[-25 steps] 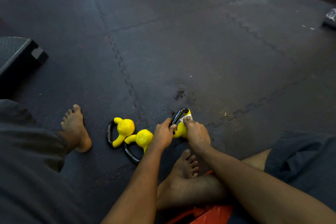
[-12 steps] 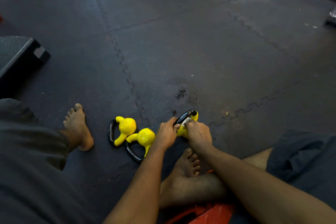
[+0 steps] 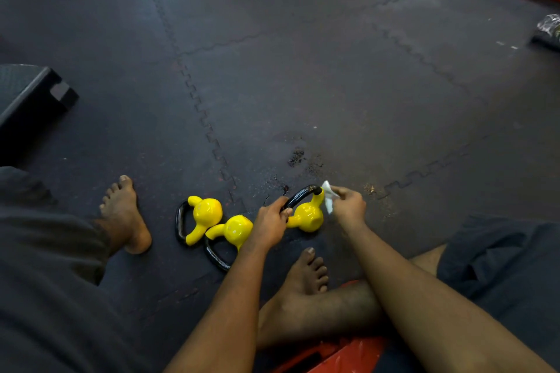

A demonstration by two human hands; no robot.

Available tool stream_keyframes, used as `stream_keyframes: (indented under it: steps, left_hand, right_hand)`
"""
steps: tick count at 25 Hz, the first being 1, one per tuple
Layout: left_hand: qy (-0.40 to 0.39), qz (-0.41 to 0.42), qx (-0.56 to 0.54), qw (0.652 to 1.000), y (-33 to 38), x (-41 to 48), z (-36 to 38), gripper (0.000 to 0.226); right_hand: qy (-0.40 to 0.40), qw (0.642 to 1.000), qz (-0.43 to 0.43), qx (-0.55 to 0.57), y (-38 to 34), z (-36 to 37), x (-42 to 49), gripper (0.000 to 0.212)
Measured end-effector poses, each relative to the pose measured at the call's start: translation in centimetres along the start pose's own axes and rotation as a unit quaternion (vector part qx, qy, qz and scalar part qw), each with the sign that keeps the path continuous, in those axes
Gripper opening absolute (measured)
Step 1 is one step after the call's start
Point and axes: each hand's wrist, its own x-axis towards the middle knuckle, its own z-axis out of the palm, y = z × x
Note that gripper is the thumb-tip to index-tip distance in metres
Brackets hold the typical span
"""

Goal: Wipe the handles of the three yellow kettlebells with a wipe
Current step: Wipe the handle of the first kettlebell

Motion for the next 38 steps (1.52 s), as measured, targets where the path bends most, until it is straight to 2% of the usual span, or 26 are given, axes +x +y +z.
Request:
stream_keyframes:
  steps: [3, 5, 8, 12, 15, 18, 20, 24, 29, 31, 34, 38]
  left_hand:
    - [-0.001, 0.006, 0.007, 1.000, 0.1, -0.2, 0.0, 0.024]
    - [-0.004, 0.010, 0.006, 1.000, 0.1, -0.2, 0.1, 0.025]
    - [-0.001, 0.002, -0.001, 1.000, 0.1, 0.0, 0.0, 0.023]
    - [0.001, 0.001, -0.003, 1.000, 0.1, 0.1, 0.0, 0.023]
    - [0.007, -0.003, 0.001, 1.000, 0.2, 0.1, 0.0, 0.023]
    - [0.014, -0.001, -0.001, 1.000, 0.0, 0.0, 0.1, 0.025]
    - [0.012, -0.002, -0.001, 1.000, 0.0, 0.0, 0.1, 0.025]
    - [-0.002, 0.014, 0.004, 1.000, 0.5, 0.1, 0.4, 0.025]
    - [0.008, 0.018, -0.007, 1.000, 0.3, 0.2, 0.7, 0.025]
    - [0.008, 0.018, -0.006, 1.000, 0.3, 0.3, 0.8, 0.026]
    - [0.008, 0.037, 0.015, 0.999, 0.8, 0.4, 1.1, 0.026]
    - [0.024, 0.031, 0.009, 0.999, 0.7, 0.5, 1.3, 0.024]
  right_hand:
    - [-0.066, 0.997, 0.020, -0.034, 1.0, 0.9, 0.3, 0.028]
    - [-0.047, 0.999, 0.022, -0.016, 0.7, 0.6, 0.6, 0.031]
    - [-0.022, 0.997, -0.067, -0.030, -0.2, 0.7, 0.7, 0.038]
    - [-0.039, 0.995, -0.053, -0.074, 0.2, 0.8, 0.5, 0.039]
    - [-0.010, 0.986, -0.130, -0.103, -0.1, 1.1, 0.0, 0.044]
    - [-0.026, 0.967, -0.214, -0.136, -0.3, 1.5, -1.1, 0.049]
    - [-0.053, 0.960, -0.252, -0.111, -0.1, 1.7, -1.2, 0.050]
    - [-0.007, 0.977, -0.165, -0.134, -0.3, 1.2, -0.5, 0.048]
    - [-0.022, 0.949, -0.272, -0.156, -0.7, 1.1, -2.1, 0.044]
    - [-0.013, 0.957, -0.250, -0.148, -0.5, 1.3, -2.0, 0.044]
    - [0.015, 0.977, -0.141, -0.161, -0.5, 0.7, -1.5, 0.041]
    - [-0.006, 0.964, -0.187, -0.187, -0.5, 0.5, -2.2, 0.041]
